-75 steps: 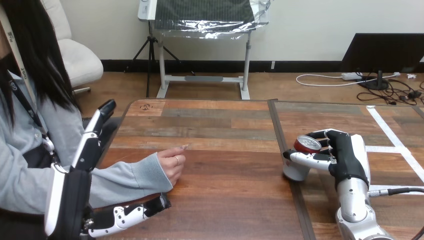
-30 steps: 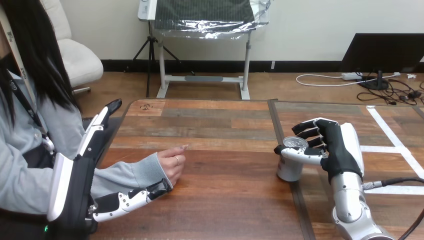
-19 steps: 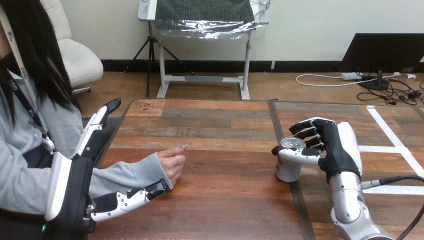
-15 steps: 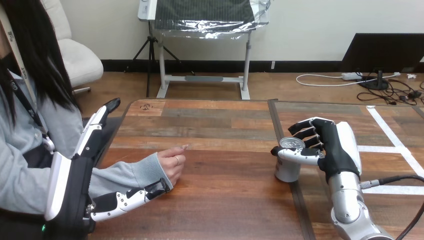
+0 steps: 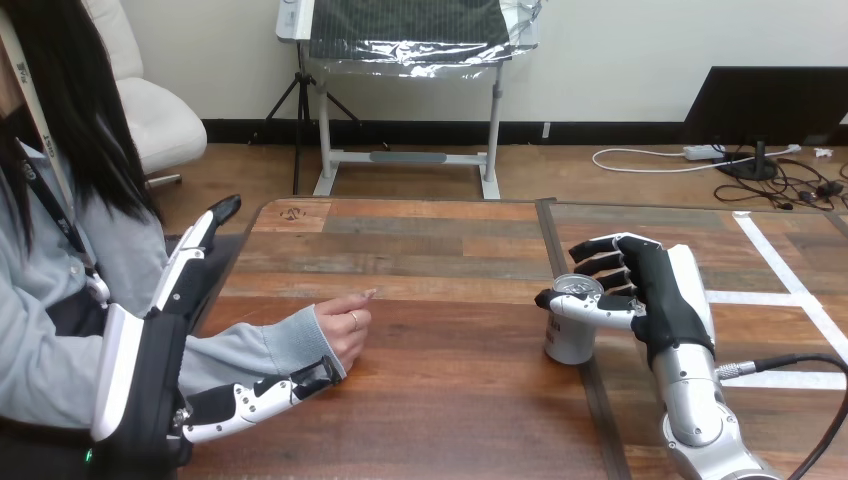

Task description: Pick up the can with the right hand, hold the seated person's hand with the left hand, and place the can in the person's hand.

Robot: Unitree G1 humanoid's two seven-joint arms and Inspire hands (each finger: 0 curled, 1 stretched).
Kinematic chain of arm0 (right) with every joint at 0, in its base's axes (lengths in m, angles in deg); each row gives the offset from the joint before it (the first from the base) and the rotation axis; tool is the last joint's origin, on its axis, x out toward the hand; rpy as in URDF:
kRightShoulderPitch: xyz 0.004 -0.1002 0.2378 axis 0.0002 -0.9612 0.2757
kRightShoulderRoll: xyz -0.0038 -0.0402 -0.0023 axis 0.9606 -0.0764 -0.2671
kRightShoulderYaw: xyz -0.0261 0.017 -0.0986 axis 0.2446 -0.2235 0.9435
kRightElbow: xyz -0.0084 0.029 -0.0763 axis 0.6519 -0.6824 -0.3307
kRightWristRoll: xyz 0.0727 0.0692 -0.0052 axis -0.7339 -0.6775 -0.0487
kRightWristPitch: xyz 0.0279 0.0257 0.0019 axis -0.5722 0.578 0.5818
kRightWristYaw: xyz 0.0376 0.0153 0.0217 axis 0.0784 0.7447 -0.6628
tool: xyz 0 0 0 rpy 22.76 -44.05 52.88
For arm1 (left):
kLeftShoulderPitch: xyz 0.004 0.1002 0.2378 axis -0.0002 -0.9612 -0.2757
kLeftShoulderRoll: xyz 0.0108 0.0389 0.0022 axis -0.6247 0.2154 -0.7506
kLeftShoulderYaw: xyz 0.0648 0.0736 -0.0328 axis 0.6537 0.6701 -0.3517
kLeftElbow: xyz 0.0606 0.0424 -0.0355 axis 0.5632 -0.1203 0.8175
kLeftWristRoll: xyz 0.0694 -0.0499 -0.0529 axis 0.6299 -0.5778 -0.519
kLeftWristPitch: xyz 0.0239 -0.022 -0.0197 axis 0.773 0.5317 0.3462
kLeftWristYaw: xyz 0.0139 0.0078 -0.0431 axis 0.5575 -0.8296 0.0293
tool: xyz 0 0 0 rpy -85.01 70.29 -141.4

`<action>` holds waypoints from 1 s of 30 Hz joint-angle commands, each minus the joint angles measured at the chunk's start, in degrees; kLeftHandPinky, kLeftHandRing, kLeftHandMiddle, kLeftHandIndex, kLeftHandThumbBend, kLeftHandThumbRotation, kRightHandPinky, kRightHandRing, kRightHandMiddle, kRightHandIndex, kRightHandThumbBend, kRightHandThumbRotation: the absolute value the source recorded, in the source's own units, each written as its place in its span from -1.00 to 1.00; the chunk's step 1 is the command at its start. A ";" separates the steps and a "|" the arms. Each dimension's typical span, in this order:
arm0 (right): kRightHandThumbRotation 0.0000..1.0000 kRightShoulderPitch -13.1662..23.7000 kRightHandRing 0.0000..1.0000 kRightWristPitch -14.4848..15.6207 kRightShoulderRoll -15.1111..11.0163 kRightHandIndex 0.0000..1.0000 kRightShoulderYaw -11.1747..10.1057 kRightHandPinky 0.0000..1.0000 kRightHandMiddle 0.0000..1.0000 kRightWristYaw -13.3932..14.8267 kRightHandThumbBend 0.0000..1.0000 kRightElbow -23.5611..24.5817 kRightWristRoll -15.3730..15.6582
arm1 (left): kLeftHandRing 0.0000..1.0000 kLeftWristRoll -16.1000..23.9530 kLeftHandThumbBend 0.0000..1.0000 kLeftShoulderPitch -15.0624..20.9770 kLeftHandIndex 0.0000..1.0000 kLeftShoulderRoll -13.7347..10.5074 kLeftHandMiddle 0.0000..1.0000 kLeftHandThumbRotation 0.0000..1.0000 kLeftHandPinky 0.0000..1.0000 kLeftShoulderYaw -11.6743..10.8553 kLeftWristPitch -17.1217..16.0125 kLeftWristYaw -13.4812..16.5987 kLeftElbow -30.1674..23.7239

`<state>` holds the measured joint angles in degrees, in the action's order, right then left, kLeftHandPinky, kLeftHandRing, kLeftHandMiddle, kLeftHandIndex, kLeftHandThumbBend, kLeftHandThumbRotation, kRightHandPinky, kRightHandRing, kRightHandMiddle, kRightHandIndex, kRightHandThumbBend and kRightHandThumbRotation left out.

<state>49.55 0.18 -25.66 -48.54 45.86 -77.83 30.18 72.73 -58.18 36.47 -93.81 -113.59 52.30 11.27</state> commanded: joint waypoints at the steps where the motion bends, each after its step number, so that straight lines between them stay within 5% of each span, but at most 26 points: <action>1: -1.00 0.86 0.22 -2.79 1.02 0.35 -1.71 0.09 0.29 -2.21 0.81 1.58 -2.39 | 0.88 -1.24 1.00 2.55 0.83 -1.53 0.86 -0.14 0.80 0.92 -1.47 0.21 -1.89; 8: -1.00 -0.32 0.37 -4.64 2.21 0.48 -3.19 0.25 0.42 -4.86 0.91 1.27 -5.00 | 0.87 -0.51 1.00 2.36 0.83 -1.63 0.85 -0.12 0.78 0.47 -1.54 0.85 -2.04; 30: -1.00 -2.75 0.57 -5.23 4.52 0.72 -5.17 0.49 0.62 -6.20 0.94 0.38 -6.74 | 0.85 -0.98 1.00 1.90 0.81 -2.24 0.83 -0.05 0.75 0.17 -2.40 1.46 -1.56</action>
<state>45.12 -3.56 -21.22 -52.76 39.75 -78.08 24.19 72.22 -58.17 35.62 -93.92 -114.50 53.14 11.27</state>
